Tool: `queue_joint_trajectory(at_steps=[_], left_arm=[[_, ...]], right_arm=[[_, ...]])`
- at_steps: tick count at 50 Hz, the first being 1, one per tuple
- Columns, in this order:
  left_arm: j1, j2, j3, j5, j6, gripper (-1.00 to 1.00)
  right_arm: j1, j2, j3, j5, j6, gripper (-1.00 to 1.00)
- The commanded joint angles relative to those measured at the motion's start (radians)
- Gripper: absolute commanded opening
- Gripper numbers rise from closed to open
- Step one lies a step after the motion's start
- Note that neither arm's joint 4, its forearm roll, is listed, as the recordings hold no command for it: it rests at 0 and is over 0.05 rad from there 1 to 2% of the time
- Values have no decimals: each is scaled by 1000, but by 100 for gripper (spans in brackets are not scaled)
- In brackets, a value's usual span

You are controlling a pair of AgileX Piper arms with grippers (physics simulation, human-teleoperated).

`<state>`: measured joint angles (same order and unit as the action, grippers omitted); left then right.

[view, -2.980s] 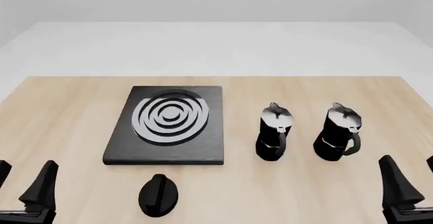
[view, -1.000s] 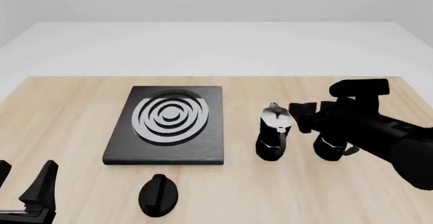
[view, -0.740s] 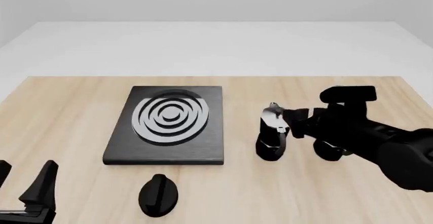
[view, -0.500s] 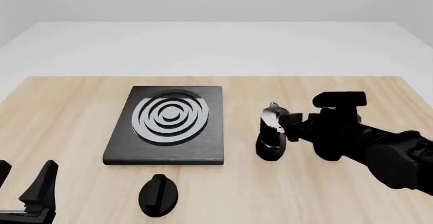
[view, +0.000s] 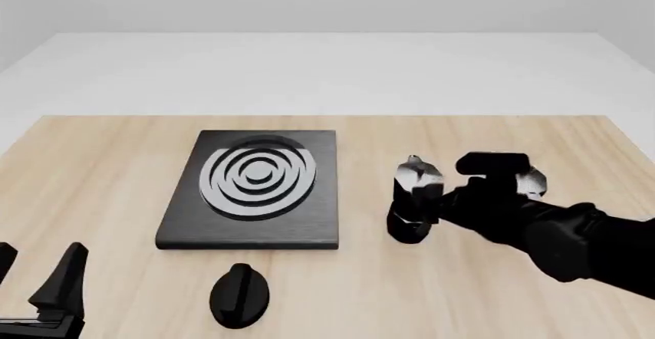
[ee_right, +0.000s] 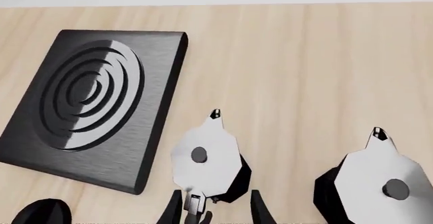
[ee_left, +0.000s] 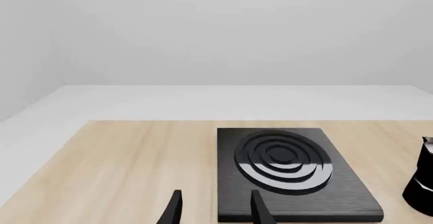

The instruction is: Put both moka pots on the stove.

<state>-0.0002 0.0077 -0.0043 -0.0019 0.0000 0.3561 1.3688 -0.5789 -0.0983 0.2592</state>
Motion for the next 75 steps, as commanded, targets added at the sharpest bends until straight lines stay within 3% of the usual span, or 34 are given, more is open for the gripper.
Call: queue_joint_trajectory(at_steps=[1, 29, 30, 43, 45, 53, 62, 75], left_arm=[[0, 0, 0, 0, 0, 100], [0, 0, 0, 0, 0, 100], [0, 0, 0, 0, 0, 100], [0, 0, 0, 0, 0, 100], [0, 0, 0, 0, 0, 100], [0, 0, 0, 0, 0, 100], [0, 0, 0, 0, 0, 100], [0, 0, 0, 0, 0, 100]], right_arm=[[15, 41, 14, -30, 19, 100], [42, 99, 34, -80, 43, 100], [41, 91, 35, -81, 31, -100], [83, 8, 37, -101, -48, -100], [91, -12, 34, -107, -80, -100], [132, -53, 1, -112, -113, -100], [157, -57, -61, -94, -136, -100], [206, -3, -181, -122, -248, -100]])
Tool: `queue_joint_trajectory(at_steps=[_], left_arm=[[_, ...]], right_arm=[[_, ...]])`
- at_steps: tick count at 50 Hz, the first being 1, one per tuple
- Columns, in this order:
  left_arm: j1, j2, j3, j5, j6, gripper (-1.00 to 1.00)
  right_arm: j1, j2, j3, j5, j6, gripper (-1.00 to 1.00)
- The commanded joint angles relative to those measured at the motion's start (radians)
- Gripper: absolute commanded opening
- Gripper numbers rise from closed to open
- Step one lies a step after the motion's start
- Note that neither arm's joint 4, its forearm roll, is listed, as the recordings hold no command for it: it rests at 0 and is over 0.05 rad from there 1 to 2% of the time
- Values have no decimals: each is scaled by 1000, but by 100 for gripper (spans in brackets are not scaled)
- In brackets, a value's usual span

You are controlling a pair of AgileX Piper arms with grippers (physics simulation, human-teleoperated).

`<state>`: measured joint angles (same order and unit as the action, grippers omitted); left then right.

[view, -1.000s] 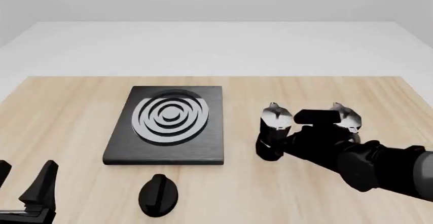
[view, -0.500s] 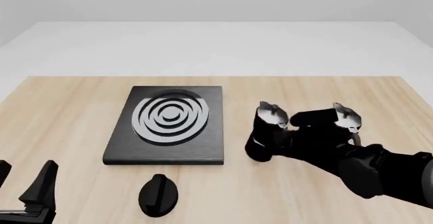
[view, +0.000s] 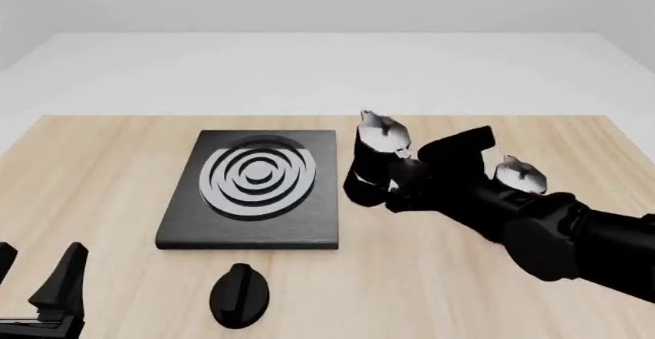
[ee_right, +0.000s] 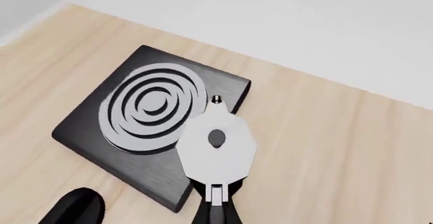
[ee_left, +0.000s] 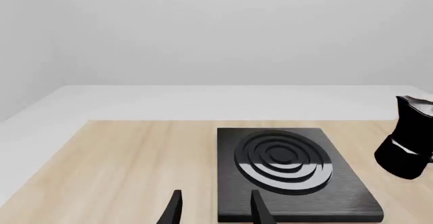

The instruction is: Put both moka pots on the stove.

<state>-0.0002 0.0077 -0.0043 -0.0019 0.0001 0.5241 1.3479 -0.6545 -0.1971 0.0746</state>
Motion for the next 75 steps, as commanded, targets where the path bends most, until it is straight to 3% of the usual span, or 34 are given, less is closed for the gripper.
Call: queue_joint_trajectory(at_steps=[1, 13, 22, 26, 44, 62, 75], left_arm=[[0, 0, 0, 0, 0, 100], [0, 0, 0, 0, 0, 100], [0, 0, 0, 0, 0, 100], [0, 0, 0, 0, 0, 100], [0, 0, 0, 0, 0, 100], [0, 0, 0, 0, 0, 100], [0, 0, 0, 0, 0, 100]], right_arm=[[51, 41, -135, -21, -71, -100], [143, 163, -311, 26, -132, -100], [160, 259, -443, 72, -140, -100], [183, 302, -520, 95, -181, -100], [228, 470, -809, 204, -228, -100], [234, 626, -1030, 285, -230, -100], [232, 673, -1052, 290, -191, -100]])
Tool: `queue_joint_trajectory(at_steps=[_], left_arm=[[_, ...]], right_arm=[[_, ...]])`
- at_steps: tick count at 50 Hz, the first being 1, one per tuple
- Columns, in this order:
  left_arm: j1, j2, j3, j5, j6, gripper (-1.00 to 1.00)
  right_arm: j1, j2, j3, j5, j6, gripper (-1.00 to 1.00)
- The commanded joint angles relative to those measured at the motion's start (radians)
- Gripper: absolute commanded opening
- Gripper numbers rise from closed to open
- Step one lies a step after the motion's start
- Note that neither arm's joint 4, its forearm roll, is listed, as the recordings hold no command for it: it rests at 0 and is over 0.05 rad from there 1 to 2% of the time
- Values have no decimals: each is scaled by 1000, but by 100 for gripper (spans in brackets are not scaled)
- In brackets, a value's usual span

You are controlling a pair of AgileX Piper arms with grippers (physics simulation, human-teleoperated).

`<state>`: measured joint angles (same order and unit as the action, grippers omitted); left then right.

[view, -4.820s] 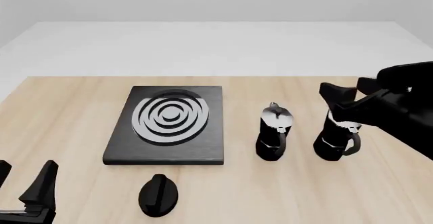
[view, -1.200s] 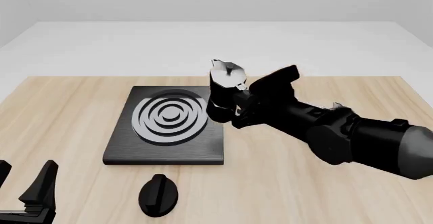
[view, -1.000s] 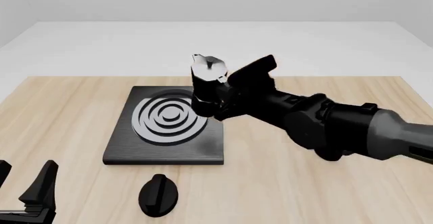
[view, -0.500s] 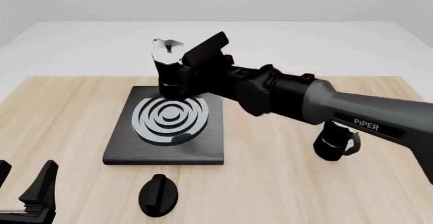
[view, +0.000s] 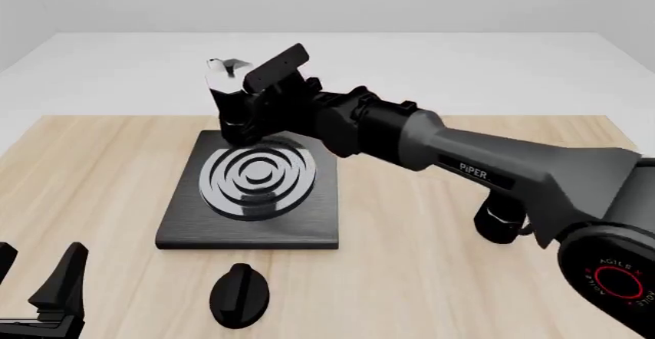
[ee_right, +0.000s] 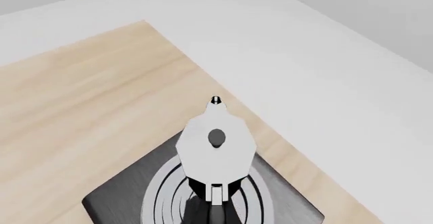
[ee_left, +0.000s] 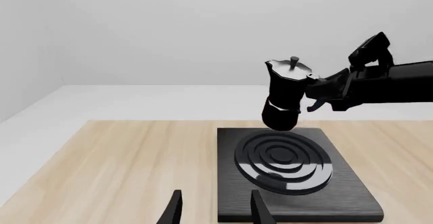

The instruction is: Put both moka pots on the stove.

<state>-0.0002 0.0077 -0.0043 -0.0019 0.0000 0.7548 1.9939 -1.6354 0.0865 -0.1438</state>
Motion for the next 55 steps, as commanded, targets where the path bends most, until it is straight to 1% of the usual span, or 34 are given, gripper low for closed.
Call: queue_joint_trajectory(at_steps=[1, 22, 43, 46, 55], left_arm=[[0, 0, 0, 0, 0, 100], [0, 0, 0, 0, 0, 100], [0, 0, 0, 0, 0, 100], [0, 0, 0, 0, 0, 100], [0, 0, 0, 0, 0, 100]], right_arm=[[1, 32, -75, 7, 26, -100], [28, 93, -156, 64, -7, -100], [5, 160, -206, 98, -41, -100], [1, 172, -217, 107, -39, -100], [0, 194, -211, 101, -47, -100]])
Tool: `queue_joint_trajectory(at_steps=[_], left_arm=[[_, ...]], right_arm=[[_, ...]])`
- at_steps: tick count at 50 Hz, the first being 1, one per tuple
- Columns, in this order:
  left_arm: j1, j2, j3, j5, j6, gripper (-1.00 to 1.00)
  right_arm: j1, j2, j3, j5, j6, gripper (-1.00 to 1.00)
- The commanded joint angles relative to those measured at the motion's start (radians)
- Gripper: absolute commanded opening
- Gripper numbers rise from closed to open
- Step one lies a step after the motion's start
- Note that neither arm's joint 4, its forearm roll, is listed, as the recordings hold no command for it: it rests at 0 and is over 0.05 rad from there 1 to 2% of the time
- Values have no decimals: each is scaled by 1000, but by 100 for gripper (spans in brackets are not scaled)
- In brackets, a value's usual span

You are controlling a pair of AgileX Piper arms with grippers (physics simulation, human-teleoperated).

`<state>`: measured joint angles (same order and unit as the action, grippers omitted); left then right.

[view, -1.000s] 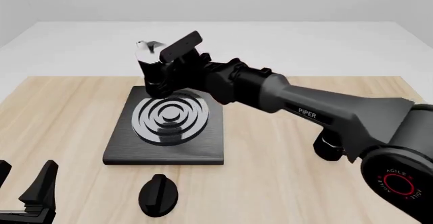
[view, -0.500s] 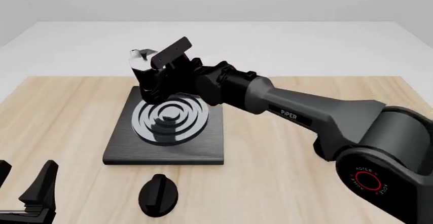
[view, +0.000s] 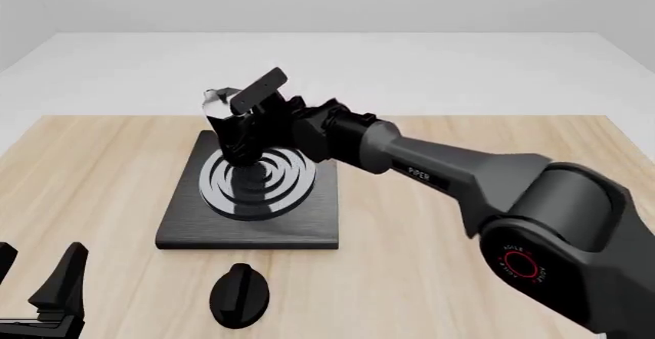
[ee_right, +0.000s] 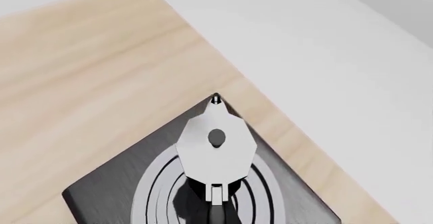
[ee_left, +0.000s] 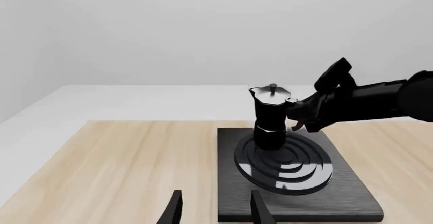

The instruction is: Put both moka pots on the stove.

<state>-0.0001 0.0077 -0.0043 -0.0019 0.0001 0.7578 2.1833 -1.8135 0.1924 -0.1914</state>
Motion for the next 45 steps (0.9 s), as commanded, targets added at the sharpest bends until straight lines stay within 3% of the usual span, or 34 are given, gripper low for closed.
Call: queue_joint_trajectory(at_steps=[1, 23, 43, 45], left_arm=[[0, 0, 0, 0, 0, 100], [0, 0, 0, 0, 0, 100], [0, 0, 0, 0, 0, 100], [0, 0, 0, 0, 0, 100]], right_arm=[[-3, 7, -35, -4, 6, -100], [-12, 21, 14, -42, 37, -100], [-11, 2, 34, -58, 44, -100], [-4, -14, 58, -84, 22, -100]])
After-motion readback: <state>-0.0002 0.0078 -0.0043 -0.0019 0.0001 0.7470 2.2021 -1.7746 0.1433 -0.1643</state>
